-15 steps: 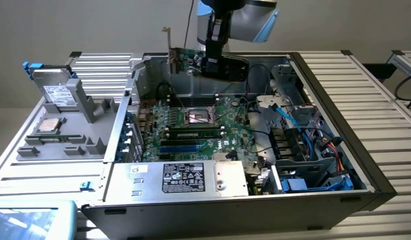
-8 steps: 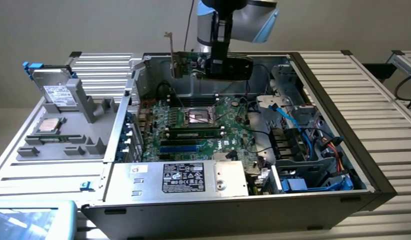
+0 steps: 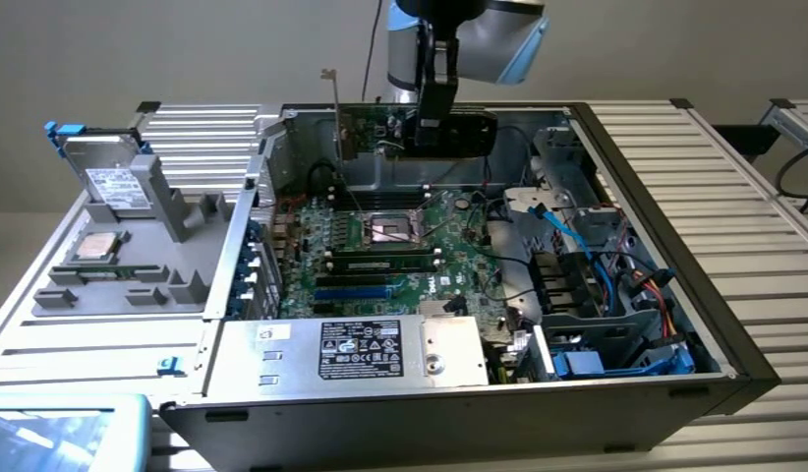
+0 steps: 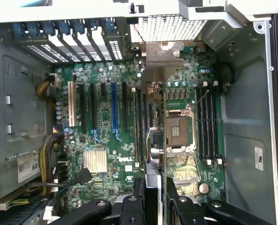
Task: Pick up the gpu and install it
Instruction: 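Insert the gpu into the slot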
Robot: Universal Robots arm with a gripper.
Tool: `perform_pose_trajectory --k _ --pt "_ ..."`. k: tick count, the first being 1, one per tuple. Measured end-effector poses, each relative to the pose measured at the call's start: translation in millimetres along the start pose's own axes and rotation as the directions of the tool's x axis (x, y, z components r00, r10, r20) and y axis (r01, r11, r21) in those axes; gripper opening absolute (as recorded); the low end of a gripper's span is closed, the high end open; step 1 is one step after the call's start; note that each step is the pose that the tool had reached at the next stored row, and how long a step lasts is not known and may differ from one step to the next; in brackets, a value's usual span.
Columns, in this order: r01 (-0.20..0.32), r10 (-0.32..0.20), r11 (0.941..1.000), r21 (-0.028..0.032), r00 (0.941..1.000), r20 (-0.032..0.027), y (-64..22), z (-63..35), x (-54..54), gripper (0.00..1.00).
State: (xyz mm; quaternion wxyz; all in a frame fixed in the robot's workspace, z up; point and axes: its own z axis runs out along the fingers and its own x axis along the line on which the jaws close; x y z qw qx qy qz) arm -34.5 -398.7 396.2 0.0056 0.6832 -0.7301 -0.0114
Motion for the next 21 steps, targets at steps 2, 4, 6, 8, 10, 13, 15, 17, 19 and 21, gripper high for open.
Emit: perform_pose_trajectory --k 2,4,6,8,10,13,15,17,19,21 --pt "0.000 0.000 1.0000 0.0000 1.0000 0.0000 0.0 0.0 0.0 0.28" --pt "0.000 0.000 1.0000 0.0002 1.0000 -0.0019 0.0 0.4 -0.1 0.28" --pt "0.001 -0.001 1.0000 0.0007 0.9999 -0.0109 0.4 0.7 0.0 0.28" --pt "0.005 -0.005 1.0000 0.0015 0.9997 -0.0235 1.1 1.4 0.1 0.28" --pt "0.011 -0.011 0.9999 0.0020 0.9994 -0.0329 3.1 2.4 0.2 0.28" --pt "0.020 -0.020 0.9998 0.0020 0.9992 -0.0340 9.2 4.2 0.6 0.28" --pt "0.023 -0.023 0.9997 0.0018 0.9992 -0.0343 14.3 4.8 1.0 0.28" --pt "0.027 -0.027 0.9996 0.0020 0.9991 -0.0342 19.4 5.5 1.3 0.28" --pt "0.031 -0.031 0.9995 0.0019 0.9989 -0.0355 24.8 6.2 1.7 0.28" --pt "0.036 -0.036 0.9993 0.0020 0.9987 -0.0369 29.8 7.1 2.0 0.28"
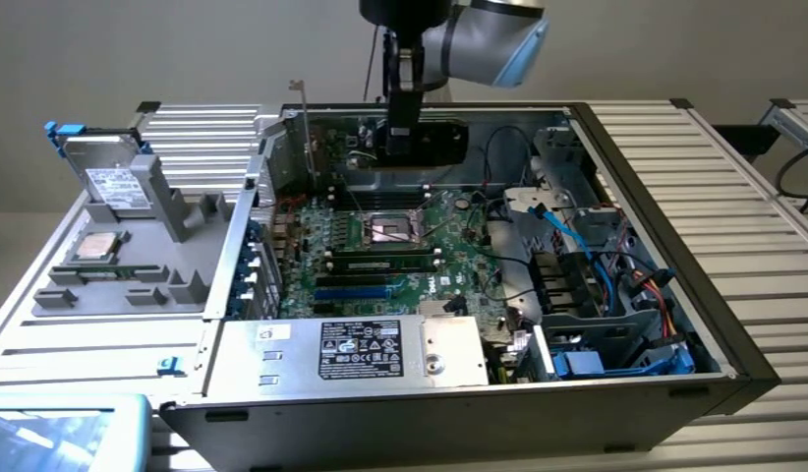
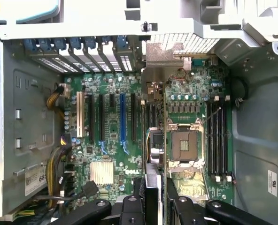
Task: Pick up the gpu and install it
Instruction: 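Insert the gpu into the slot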
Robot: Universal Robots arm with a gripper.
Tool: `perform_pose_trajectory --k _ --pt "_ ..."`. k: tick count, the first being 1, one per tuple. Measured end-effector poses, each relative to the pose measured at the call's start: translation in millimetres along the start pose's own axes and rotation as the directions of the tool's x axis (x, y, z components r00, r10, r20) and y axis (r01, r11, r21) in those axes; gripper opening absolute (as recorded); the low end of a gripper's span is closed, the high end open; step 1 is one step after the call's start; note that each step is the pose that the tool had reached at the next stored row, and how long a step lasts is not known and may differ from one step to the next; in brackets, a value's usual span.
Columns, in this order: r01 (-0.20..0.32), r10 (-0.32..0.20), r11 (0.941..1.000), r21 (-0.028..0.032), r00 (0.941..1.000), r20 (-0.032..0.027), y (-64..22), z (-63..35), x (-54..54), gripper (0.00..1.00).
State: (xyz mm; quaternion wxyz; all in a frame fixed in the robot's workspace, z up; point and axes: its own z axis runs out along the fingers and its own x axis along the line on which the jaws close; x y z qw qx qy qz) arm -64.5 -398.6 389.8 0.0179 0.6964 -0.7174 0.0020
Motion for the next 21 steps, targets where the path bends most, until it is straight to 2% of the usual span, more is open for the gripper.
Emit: perform_pose_trajectory --k 8,11,12,17,21 --pt "0.017 -0.017 0.9999 0.0001 0.9999 -0.0023 16.6 3.6 0.9 0.28" --pt "0.022 -0.022 0.9998 -0.0001 0.9998 -0.0025 20.3 5.1 2.4 0.28" --pt "0.023 -0.023 0.9997 -0.0009 0.9997 -0.0026 20.4 5.9 2.9 0.28" --pt "0.028 -0.028 0.9995 -0.0144 0.9996 -0.0027 20.1 14.1 7.9 0.28" --pt "0.030 -0.030 0.9994 -0.0158 0.9996 -0.0031 19.8 21.0 10.4 0.28"
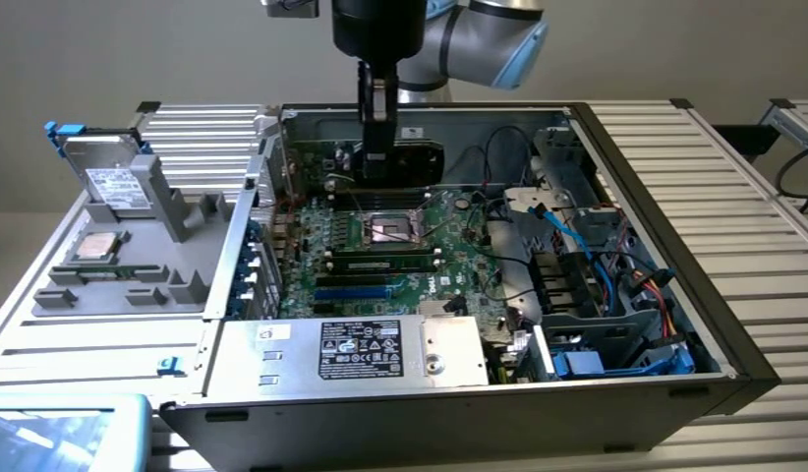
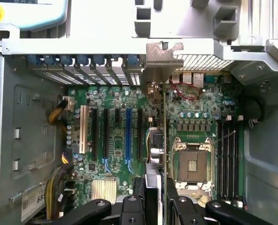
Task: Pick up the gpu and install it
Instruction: 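Insert the gpu into the slot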
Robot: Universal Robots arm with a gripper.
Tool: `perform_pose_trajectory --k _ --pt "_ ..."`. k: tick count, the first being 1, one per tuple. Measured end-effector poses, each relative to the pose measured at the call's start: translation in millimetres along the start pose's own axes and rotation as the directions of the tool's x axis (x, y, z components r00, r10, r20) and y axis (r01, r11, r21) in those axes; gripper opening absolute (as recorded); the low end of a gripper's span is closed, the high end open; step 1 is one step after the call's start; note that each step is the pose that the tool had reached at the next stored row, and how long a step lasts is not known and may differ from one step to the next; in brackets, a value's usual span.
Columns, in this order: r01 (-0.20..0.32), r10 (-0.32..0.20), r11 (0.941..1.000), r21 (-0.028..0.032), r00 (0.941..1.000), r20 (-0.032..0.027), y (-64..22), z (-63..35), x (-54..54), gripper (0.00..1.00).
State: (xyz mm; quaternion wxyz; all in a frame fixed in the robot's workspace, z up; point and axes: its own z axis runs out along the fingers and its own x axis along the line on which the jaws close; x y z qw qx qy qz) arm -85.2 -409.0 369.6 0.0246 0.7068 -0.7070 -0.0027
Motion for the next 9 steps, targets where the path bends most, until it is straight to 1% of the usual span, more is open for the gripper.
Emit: perform_pose_trajectory --k 5,9 --pt "0.000 0.000 1.0000 -0.0007 1.0000 -0.0051 -0.1 3.8 4.2 0.28" --pt "0.000 0.000 1.0000 -0.0007 1.0000 -0.0056 0.0 6.4 6.6 0.28"
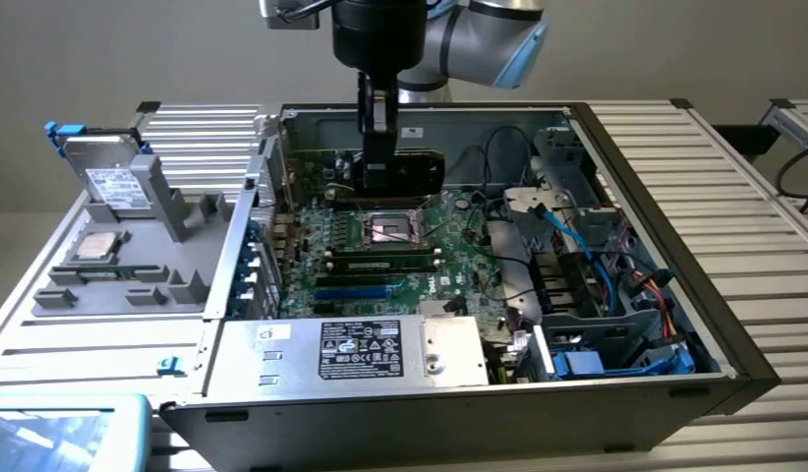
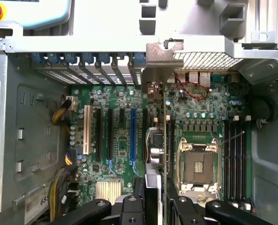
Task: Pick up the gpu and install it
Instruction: 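Insert the gpu into the slot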
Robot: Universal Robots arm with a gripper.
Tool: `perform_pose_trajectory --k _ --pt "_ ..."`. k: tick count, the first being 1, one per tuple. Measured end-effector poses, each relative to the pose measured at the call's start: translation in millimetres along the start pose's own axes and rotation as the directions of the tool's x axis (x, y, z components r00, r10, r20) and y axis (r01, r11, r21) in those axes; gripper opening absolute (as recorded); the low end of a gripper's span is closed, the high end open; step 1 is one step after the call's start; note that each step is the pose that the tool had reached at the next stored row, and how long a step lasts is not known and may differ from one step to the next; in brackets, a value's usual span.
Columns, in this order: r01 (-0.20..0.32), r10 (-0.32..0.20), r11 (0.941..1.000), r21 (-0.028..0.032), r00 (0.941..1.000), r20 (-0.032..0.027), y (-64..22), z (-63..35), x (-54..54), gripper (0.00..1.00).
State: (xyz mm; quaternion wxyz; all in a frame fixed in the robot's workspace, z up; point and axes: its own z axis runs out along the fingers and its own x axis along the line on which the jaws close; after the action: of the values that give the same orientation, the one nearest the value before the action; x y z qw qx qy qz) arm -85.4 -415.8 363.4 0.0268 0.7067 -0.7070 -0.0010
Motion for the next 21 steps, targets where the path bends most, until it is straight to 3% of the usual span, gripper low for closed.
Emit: perform_pose_trajectory --k 11,21 --pt "0.000 0.000 1.0000 -0.0001 1.0000 -0.0003 7.5 10.5 10.1 0.28" --pt "0.000 0.000 1.0000 -0.0016 1.0000 -0.0006 7.6 28.7 24.0 0.28"
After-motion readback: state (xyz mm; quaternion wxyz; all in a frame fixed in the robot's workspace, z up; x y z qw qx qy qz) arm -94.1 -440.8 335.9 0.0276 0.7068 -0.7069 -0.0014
